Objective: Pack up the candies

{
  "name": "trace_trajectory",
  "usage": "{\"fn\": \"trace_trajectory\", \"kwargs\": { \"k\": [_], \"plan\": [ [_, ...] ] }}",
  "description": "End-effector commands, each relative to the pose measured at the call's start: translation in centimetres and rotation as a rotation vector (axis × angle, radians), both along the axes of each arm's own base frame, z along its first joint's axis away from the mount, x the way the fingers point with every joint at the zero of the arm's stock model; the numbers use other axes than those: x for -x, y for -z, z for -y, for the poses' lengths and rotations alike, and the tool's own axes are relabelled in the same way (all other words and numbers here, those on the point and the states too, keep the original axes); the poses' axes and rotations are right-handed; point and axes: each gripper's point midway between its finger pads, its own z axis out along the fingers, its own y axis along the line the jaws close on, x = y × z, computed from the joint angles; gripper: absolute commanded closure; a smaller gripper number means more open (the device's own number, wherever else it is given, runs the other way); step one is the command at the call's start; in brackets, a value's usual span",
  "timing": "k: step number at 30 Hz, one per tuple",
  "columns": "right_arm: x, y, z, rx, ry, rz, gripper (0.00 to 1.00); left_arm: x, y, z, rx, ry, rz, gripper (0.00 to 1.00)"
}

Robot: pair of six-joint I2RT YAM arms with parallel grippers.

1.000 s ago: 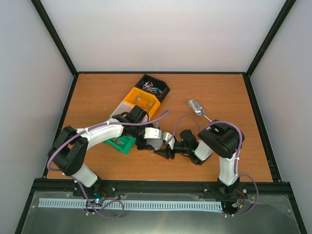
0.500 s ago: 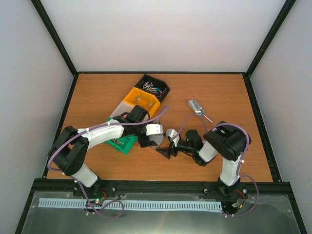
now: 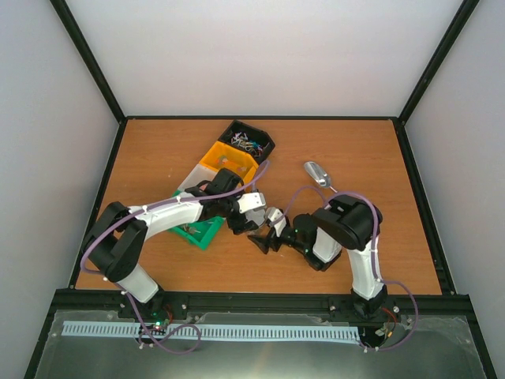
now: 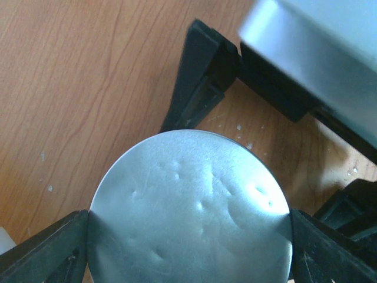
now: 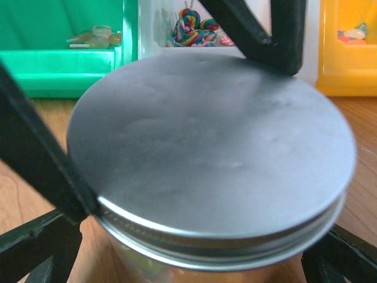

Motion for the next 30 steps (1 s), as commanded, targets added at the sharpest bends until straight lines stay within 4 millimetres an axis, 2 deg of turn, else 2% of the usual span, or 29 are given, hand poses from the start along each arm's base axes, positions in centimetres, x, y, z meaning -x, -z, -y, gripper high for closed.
{"fn": "trace_trajectory", "kwargs": {
  "k": [1,11,18,25,27,28,30],
  "plan": [
    [-0.4,-1.4,-0.6,-0.062,0.021,0.097,0.01,-0.4,0.5,0.3,-0.015,-0.045,-0.047,0.31],
    [-0.3,-1.8,-0.7,-0.071,0.013,0.121,0.19,0.7,0.5,0.6,-0.006,0.005,-0.083,0.32],
    [1.2,-2.4,-0.8,-0.087,-0.059,0.134,0.38,1.8,0.7,0.1,-0.038,0.1,-0.071,0.32],
    [2.7,-2.7,-0.9,-0.101,-0.133,0.129,0.49,4.0,1.6,-0.8,-0.082,0.272,-0.052,0.32],
    [2.6,-2.9,-0.9,-0.1,-0.128,0.13,0.45,4.7,1.6,-1.0,-0.079,0.308,-0.058,0.32],
    [2.5,-2.9,-0.9,-0.098,-0.119,0.126,0.39,4.4,1.5,-0.9,-0.077,0.294,-0.053,0.32],
    [2.1,-3.0,-0.7,-0.098,-0.096,0.114,0.17,3.6,1.4,-0.6,-0.076,0.234,-0.068,0.32]
  ]
}}
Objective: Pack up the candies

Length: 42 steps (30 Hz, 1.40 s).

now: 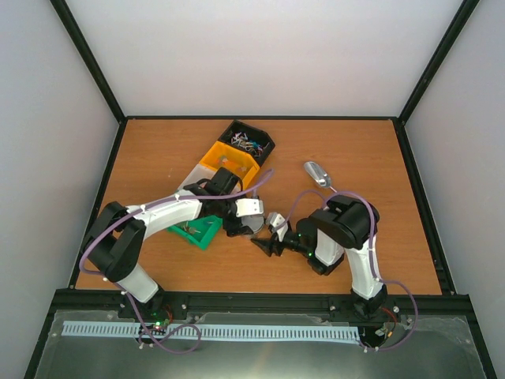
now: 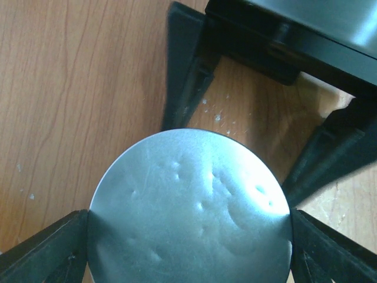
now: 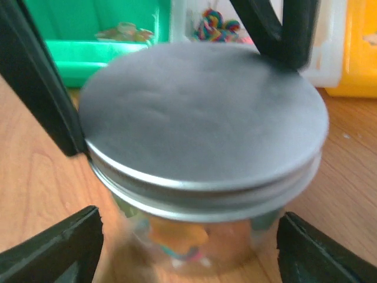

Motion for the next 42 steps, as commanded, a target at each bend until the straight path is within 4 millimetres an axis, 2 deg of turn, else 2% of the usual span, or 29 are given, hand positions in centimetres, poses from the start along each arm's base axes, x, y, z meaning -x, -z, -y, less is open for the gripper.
{"fn": "trace_trajectory", "kwargs": {
  "k": [1,2,3,12,16,20,24,26,34,42],
  "plan": [
    [0.5,-3.7,-1.3,-0.101,-0.057,0.089,0.09,1.9,1.2,0.3,-0.024,0.017,-0.106,0.32],
    [0.4,-3.8,-1.4,-0.106,-0.054,0.086,0.02,1.1,1.0,0.7,-0.006,-0.014,-0.094,0.31],
    [0.3,-3.8,-1.4,-0.111,-0.05,0.079,0.0,0.6,0.8,0.9,0.004,-0.046,-0.094,0.32],
    [-1.8,-2.6,-2.3,-0.103,0.053,0.054,0.01,-0.7,0.7,1.4,0.029,-0.193,-0.108,0.32],
    [-2.0,-2.3,-2.4,-0.1,0.064,0.051,0.07,-0.3,0.7,1.5,0.031,-0.185,-0.116,0.32],
    [-1.5,-1.8,-2.1,-0.081,0.05,0.06,0.21,0.0,0.6,1.4,0.025,-0.155,-0.106,0.32],
    [-0.6,-1.5,-2.1,-0.073,0.006,0.071,0.37,1.1,0.6,1.1,0.009,-0.07,-0.102,0.32],
    [0.0,-1.4,-2.2,-0.07,-0.028,0.071,0.41,1.7,0.7,0.9,0.003,-0.024,-0.093,0.32],
    [2.5,-2.3,-2.7,-0.088,-0.178,0.088,0.51,4.6,1.3,-0.2,-0.032,0.179,-0.105,0.34],
    [5.6,-3.3,-2.7,-0.123,-0.346,0.089,0.55,7.7,0.7,-1.7,-0.035,0.415,-0.059,0.36]
  ]
}}
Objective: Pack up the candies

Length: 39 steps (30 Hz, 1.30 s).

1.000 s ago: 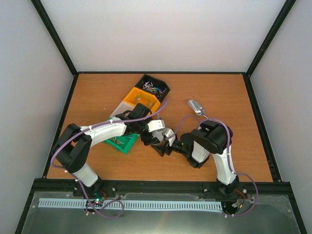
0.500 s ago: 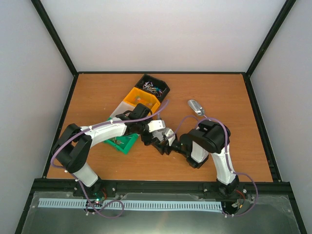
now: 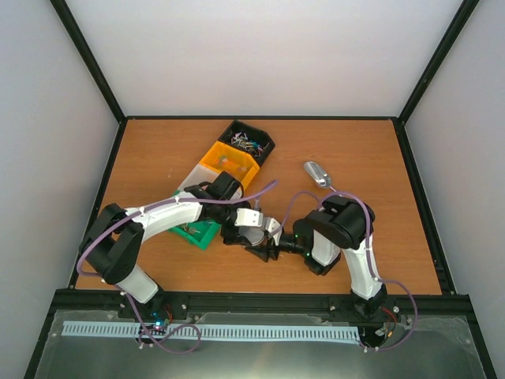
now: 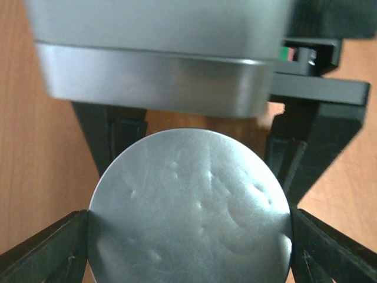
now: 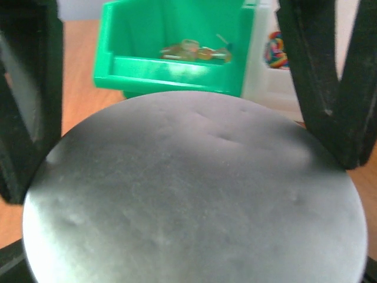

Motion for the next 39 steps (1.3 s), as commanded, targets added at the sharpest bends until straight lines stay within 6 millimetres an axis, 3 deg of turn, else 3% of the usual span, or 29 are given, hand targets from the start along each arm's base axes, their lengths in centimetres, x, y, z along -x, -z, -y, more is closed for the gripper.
{"fn": "trace_trajectory", "kwargs": {
  "k": [1,3,7,9,12,17,21,25,30,39],
  "plan": [
    [3.6,-2.5,-0.5,-0.082,-0.209,0.073,0.54,4.5,0.5,-2.3,-0.04,0.244,-0.006,0.36],
    [4.1,-2.8,-0.4,-0.088,-0.229,0.086,0.51,4.7,0.1,-2.3,-0.024,0.251,0.008,0.37],
    [2.5,-3.1,-0.2,-0.089,-0.132,0.081,0.14,2.4,-0.5,-1.1,0.011,0.088,0.025,0.41],
    [1.3,-2.9,0.0,-0.085,-0.06,0.058,0.01,-0.1,-0.6,-0.4,0.02,-0.058,0.055,0.4],
    [0.0,-2.7,0.2,-0.089,0.022,0.031,0.0,-2.4,-0.5,-0.1,0.025,-0.233,0.046,0.4],
    [-2.2,-1.8,0.2,-0.065,0.135,-0.013,0.0,-3.3,-0.9,0.0,0.045,-0.345,0.02,0.41],
    [-2.8,-0.8,-0.1,-0.043,0.154,-0.05,0.03,-3.5,-1.0,0.0,0.048,-0.363,0.015,0.41],
    [-2.7,-1.0,-0.1,-0.049,0.144,-0.029,0.18,-2.9,-0.9,0.1,0.05,-0.341,-0.011,0.41],
    [-1.1,-1.2,0.0,-0.041,0.064,0.032,0.41,-1.3,-1.2,0.3,0.048,-0.231,-0.038,0.41],
    [2.5,-2.3,-0.1,-0.067,-0.122,0.098,0.54,4.0,-1.2,-0.9,0.049,0.141,-0.034,0.41]
  ]
}}
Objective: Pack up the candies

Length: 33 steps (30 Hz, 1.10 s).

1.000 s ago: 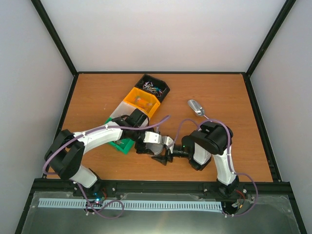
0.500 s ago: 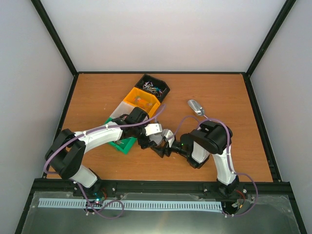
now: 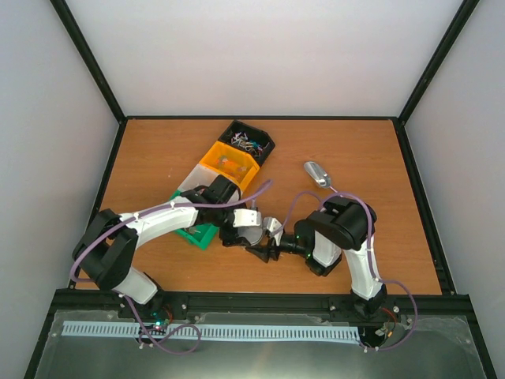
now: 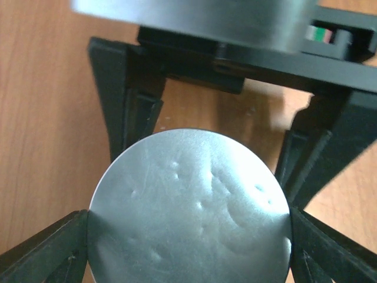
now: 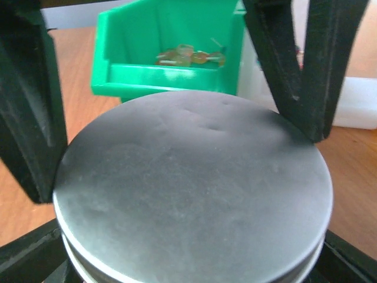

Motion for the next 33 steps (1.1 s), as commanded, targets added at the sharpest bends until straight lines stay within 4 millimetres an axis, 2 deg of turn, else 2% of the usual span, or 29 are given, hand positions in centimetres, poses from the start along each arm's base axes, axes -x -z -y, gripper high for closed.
{"fn": "trace_trajectory", "kwargs": {
  "k": [1,3,5,7,10,12,13,18,24,29,33],
  "plan": [
    [2.6,-2.2,-0.4,-0.064,-0.152,0.125,0.55,4.4,-1.2,-0.4,0.048,0.291,-0.019,0.41],
    [3.2,-2.5,-0.5,-0.076,-0.187,0.128,0.56,4.6,-1.3,-0.6,0.044,0.323,0.0,0.41],
    [3.3,-2.8,-0.5,-0.089,-0.193,0.136,0.52,4.5,-1.4,-0.7,0.037,0.329,0.015,0.41],
    [2.4,-3.1,-0.4,-0.093,-0.142,0.143,0.37,3.3,-1.5,-0.4,0.036,0.259,0.03,0.43],
    [0.8,-2.9,-0.1,-0.078,-0.047,0.137,0.1,-0.1,-1.2,0.0,0.006,0.036,0.051,0.45],
    [-0.1,-2.6,0.1,-0.069,0.008,0.112,0.01,-2.4,-1.3,0.3,0.003,-0.11,0.059,0.43],
    [-0.3,-2.4,0.2,-0.066,0.024,0.1,0.0,-3.1,-1.3,0.5,0.003,-0.161,0.047,0.43],
    [-1.2,-1.4,0.2,-0.046,0.075,0.092,0.0,-4.0,-1.5,1.1,0.051,-0.277,0.0,0.41],
    [-2.5,-0.9,0.2,-0.021,0.132,0.097,0.04,-3.6,-1.8,1.3,0.061,-0.257,-0.012,0.41],
    [-2.3,-1.2,-0.1,-0.032,0.11,0.098,0.23,-2.6,-1.5,1.5,0.069,-0.212,-0.049,0.42],
    [-1.1,-1.8,-0.2,-0.051,0.047,0.128,0.36,-1.0,-1.5,1.3,0.058,-0.091,-0.045,0.43]
  ]
}}
